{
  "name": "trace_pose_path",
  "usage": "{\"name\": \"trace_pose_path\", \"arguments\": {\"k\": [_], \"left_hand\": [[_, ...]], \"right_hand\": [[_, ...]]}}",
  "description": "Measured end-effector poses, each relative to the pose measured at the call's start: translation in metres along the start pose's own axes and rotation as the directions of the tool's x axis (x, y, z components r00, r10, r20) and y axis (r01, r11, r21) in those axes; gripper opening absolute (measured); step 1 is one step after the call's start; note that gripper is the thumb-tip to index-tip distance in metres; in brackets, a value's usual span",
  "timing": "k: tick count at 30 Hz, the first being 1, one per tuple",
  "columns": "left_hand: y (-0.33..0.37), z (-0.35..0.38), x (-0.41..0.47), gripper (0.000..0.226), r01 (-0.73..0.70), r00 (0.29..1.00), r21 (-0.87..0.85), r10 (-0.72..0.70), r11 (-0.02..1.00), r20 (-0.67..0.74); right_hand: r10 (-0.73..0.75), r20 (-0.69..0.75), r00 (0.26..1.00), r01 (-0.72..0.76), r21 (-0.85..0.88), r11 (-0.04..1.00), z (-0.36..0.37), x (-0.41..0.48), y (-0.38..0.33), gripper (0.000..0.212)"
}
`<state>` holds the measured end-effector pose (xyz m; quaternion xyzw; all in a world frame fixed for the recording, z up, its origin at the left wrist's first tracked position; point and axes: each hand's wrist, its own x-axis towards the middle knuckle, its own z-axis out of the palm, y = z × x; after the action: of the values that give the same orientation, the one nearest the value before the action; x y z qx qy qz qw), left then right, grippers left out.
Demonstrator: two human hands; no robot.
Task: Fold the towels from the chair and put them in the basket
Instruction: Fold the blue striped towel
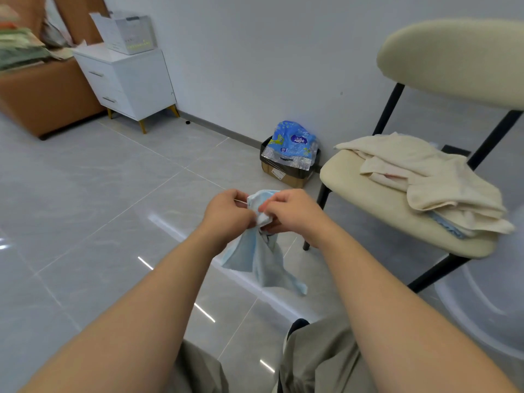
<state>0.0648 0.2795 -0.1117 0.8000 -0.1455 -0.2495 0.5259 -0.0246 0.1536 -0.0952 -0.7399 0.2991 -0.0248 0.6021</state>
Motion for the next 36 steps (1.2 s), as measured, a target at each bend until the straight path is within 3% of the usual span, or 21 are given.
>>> {"name": "trace_pose_path", "arguments": {"k": [4,8,13,17,20,24,27,32,36], "left_hand": [[0.003,-0.002,-0.004,0.043,-0.067,0.996,0.082,0.063,0.994,0.059],[0.006,-0.003,-0.009,0.055,-0.104,0.988,0.103,0.091,0.989,0.121],[0.001,-0.004,-0.008,0.045,-0.225,0.974,0.250,0.227,0.942,0.022],[0.000,-0.004,-0.007,0.031,-0.269,0.961,0.295,0.276,0.917,0.019],[0.002,-0.008,-0.006,0.018,-0.270,0.959,0.306,0.283,0.913,0.003],[0.004,-0.020,-0.004,0.013,-0.276,0.959,0.286,0.282,0.918,0.021],[0.003,-0.028,-0.001,0.012,-0.278,0.959,0.283,0.284,0.918,0.022],[-0.007,-0.040,0.010,0.010,-0.200,0.961,0.307,0.248,0.930,-0.124],[-0.013,-0.047,0.018,0.010,-0.144,0.954,0.339,0.221,0.930,-0.201]], "right_hand": [[-0.044,0.042,0.998,0.046,-0.041,0.998,-0.002,-0.002,-0.001,0.025],[-0.198,-0.002,0.980,0.191,-0.259,0.947,-0.006,0.000,0.006,0.012],[-0.272,-0.027,0.962,0.255,-0.266,0.929,-0.004,0.002,0.005,0.005],[-0.310,-0.006,0.951,0.289,-0.346,0.893,-0.005,0.003,0.005,0.004],[-0.297,0.024,0.955,0.280,-0.415,0.866,-0.010,0.007,0.008,0.007],[-0.128,0.151,0.980,0.198,-0.732,0.651,-0.022,0.014,0.017,0.022],[-0.014,0.138,0.990,0.123,-0.822,0.556,-0.030,0.016,0.027,0.025],[-0.083,0.167,0.983,0.185,-0.842,0.507,-0.033,0.009,0.015,0.033],[-0.237,0.142,0.961,0.248,-0.820,0.516,-0.029,-0.003,0.001,0.042]]}}
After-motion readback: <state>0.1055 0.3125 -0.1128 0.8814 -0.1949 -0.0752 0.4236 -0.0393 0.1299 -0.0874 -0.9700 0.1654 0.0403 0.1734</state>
